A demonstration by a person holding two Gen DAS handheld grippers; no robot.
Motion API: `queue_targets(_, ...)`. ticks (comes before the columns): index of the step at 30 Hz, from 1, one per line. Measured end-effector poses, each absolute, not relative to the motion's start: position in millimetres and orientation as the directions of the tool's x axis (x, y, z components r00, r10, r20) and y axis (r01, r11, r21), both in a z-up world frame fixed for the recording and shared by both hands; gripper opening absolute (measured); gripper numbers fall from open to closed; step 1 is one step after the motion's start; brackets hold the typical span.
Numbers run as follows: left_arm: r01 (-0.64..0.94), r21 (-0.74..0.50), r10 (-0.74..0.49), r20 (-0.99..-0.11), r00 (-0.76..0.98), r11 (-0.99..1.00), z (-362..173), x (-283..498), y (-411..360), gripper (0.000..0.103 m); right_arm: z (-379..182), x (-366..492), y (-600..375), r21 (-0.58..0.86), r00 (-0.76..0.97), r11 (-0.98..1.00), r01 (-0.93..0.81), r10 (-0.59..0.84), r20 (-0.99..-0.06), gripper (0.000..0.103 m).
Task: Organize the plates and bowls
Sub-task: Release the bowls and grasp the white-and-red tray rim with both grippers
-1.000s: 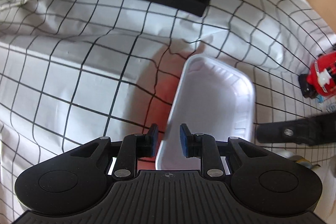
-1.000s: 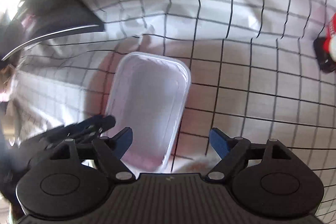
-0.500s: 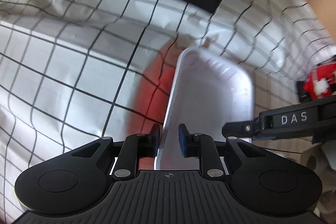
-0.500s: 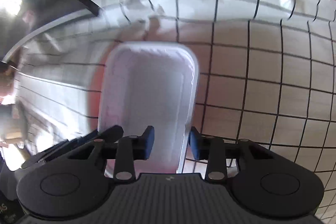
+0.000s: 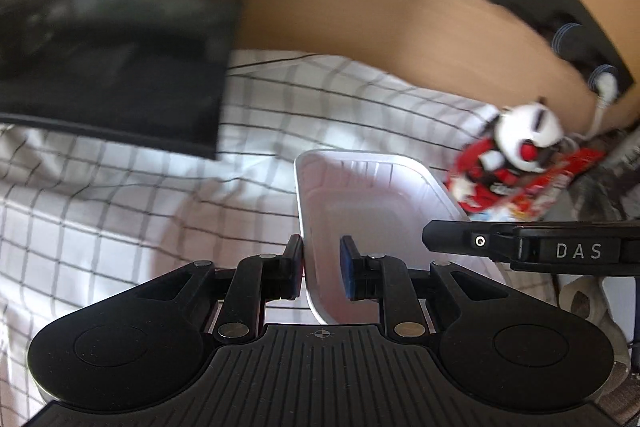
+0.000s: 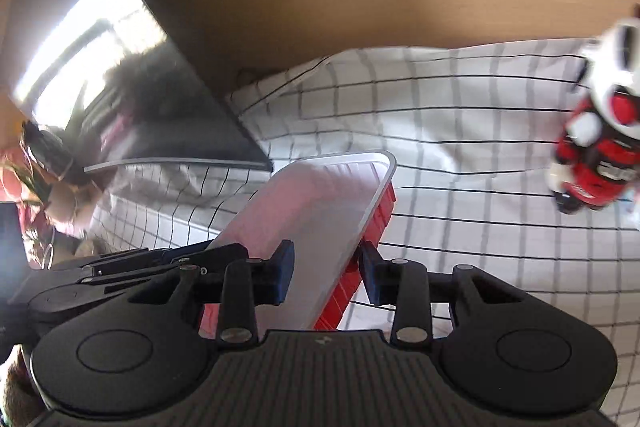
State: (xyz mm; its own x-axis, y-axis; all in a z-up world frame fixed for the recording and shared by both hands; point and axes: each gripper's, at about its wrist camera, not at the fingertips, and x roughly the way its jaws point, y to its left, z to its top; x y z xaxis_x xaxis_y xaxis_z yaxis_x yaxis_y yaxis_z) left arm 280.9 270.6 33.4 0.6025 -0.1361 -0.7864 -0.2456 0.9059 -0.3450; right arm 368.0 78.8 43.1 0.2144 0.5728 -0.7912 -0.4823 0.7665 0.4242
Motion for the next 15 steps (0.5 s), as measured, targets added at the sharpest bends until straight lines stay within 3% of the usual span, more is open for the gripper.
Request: queue_targets(15,-0.062,-0.280,-0.202,-0.810,0.550,0.958,26.2,268.2,201.1,0.021,-2.1,330.3,-6.3,0.486,0.169,0.757,-0.436,0.600,-0.782,0.038)
